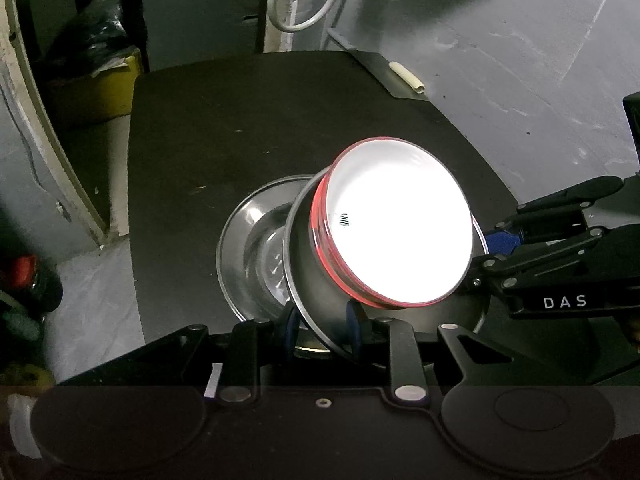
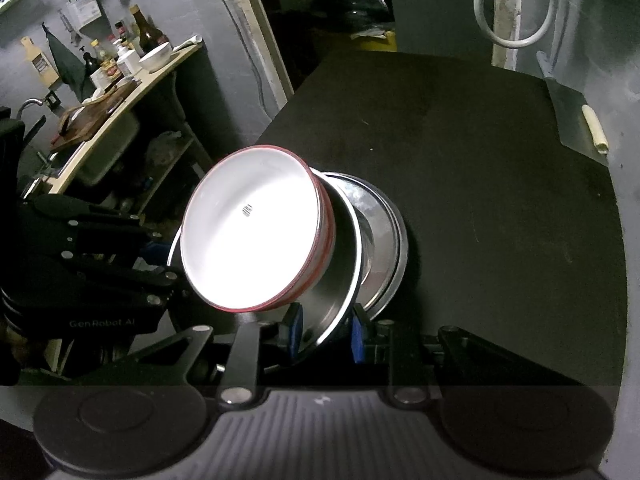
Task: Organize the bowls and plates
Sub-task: 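Carry the bowl stack over the steel plate stack with the left gripper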
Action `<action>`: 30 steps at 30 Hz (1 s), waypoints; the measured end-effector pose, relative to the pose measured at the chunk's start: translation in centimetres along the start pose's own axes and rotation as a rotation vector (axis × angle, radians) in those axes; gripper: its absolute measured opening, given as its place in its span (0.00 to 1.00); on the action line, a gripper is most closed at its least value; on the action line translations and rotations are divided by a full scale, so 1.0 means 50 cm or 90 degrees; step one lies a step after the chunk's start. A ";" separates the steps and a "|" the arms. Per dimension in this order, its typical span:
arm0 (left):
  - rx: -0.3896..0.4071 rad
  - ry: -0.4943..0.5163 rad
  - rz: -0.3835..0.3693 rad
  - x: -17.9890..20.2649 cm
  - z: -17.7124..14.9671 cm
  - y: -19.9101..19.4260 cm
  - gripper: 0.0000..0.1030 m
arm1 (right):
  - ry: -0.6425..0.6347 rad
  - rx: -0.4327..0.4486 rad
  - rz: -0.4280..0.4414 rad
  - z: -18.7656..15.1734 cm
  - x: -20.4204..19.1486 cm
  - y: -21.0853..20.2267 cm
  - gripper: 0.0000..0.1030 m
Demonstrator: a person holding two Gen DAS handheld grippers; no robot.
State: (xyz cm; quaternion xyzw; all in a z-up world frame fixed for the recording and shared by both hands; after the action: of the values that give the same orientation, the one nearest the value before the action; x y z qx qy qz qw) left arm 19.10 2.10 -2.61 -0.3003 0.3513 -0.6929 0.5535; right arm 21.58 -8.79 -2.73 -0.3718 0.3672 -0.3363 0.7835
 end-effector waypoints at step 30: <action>-0.042 -0.042 0.030 -0.075 0.017 0.074 0.26 | -0.008 -0.036 0.027 0.055 0.014 0.088 0.28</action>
State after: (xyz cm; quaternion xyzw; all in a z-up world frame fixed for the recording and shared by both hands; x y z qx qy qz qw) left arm 22.60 5.10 -5.24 -0.3331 0.3625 -0.6573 0.5706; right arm 25.32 -6.23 -5.36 -0.3878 0.3793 -0.3072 0.7819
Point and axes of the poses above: each gripper's, at about its wrist camera, not at the fingertips, and y roughly the way its jaws point, x to its right, z to its top, the point moved 7 cm from there along y, roughly the way its jaws point, and after that the axes turned 15 degrees about y, right-handed, at the moved point
